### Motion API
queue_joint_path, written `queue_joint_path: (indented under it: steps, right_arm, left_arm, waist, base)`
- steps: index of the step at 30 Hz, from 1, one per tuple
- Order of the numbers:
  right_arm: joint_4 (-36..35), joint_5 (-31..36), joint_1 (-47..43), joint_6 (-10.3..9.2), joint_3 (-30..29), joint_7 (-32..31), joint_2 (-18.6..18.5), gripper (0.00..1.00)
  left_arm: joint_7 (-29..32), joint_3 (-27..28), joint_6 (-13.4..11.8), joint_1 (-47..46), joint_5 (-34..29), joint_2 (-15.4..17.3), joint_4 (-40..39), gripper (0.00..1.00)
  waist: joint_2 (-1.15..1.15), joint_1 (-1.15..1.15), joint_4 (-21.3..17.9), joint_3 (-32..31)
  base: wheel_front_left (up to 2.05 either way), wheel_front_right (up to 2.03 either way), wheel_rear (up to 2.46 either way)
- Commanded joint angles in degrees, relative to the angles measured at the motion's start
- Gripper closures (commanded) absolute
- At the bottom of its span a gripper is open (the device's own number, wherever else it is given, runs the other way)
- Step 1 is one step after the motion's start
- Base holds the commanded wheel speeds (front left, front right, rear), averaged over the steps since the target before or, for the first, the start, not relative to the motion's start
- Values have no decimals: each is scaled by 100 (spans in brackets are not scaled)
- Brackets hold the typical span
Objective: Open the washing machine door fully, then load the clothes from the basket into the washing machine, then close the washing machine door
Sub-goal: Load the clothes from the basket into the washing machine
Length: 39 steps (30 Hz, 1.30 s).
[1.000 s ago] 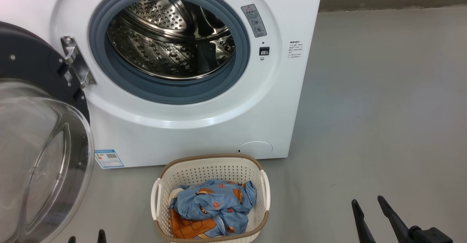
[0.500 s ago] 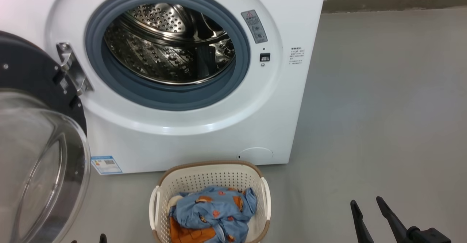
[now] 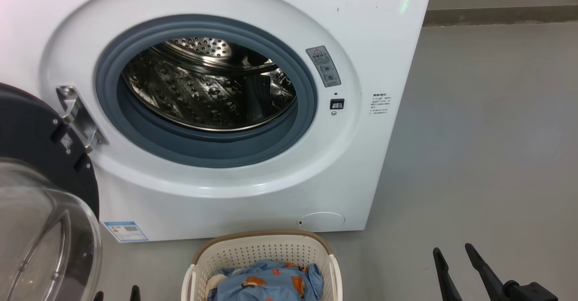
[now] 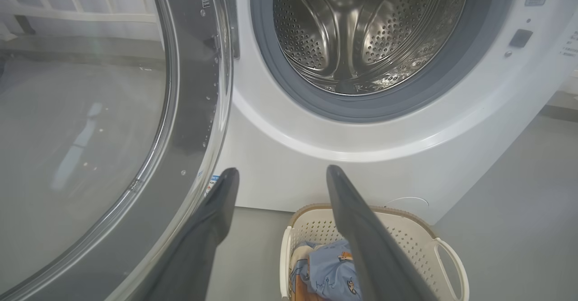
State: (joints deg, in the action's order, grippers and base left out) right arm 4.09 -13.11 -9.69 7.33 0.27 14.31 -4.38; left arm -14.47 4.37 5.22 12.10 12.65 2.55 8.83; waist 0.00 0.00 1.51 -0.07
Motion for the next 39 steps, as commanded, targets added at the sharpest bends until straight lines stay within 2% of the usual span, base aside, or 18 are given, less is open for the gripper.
queue_joint_path:
  steps: [1, 28, 39]
  right_arm:
    - [-120, 43, 72, 16, 137, 69, -43, 0]
    - [-96, 26, 111, 16, 214, 69, -52, 0]
    - [-132, 49, 298, 16, 260, 69, 41, 0]
  left_arm:
    - [-52, 163, -48, -89, 14, 32, -150, 0]
    - [-52, -34, -1, -27, -47, 32, -274, 0]
    - [-52, -183, 96, -210, -143, 32, -30, 0]
  waist:
    - [0, 0, 8, 1]
    - [0, 0, -54, 63]
    - [0, 0, -269, 509]
  base:
    - [35, -35, 0]
    - [1, -1, 0]
    - [0, 0, 0]
